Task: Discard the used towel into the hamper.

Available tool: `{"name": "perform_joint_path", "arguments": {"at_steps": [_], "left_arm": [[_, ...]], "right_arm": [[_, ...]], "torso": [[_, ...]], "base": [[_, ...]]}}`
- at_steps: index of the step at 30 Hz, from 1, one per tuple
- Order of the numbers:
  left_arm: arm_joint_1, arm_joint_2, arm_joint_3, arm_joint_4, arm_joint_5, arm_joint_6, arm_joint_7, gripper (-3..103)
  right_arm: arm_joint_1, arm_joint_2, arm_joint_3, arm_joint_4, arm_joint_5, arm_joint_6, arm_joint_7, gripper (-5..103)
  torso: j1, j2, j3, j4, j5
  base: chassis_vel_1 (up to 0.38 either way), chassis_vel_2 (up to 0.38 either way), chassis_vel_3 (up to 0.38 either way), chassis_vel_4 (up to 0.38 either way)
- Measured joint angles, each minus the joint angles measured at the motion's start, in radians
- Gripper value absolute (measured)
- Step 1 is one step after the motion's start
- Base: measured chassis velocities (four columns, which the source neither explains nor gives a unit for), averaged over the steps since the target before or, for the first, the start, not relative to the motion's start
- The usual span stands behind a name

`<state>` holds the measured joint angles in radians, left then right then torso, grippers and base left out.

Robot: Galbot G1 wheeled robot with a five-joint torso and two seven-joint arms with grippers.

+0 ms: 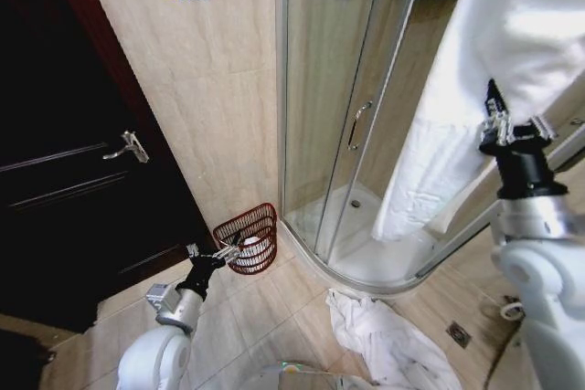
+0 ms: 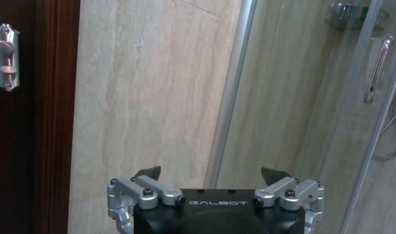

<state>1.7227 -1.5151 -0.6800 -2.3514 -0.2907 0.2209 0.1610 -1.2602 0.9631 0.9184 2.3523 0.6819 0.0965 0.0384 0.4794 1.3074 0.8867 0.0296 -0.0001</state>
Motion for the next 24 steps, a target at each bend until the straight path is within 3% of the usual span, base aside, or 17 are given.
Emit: {"name": "perform_joint_path", "arguments": {"at_steps": [18, 24], "left_arm": [[0.000, 0.000, 0.000, 0.000, 0.000, 0.000, 0.000, 100], [0.000, 0.000, 0.000, 0.000, 0.000, 0.000, 0.000, 100]], "right_arm": [[-0.116, 0.120, -0.010, -0.043, -0.091, 0.074, -0.042, 11], [-0.196, 0.175, -0.022, -0.073, -0.162, 0.153, -0.092, 11]], "torso": [[0.000, 0.000, 0.000, 0.0000, 0.0000], [0.000, 0.000, 0.000, 0.0000, 0.0004]], "base": [[0.000, 0.000, 0.000, 0.000], [0.000, 0.000, 0.000, 0.000]]}}
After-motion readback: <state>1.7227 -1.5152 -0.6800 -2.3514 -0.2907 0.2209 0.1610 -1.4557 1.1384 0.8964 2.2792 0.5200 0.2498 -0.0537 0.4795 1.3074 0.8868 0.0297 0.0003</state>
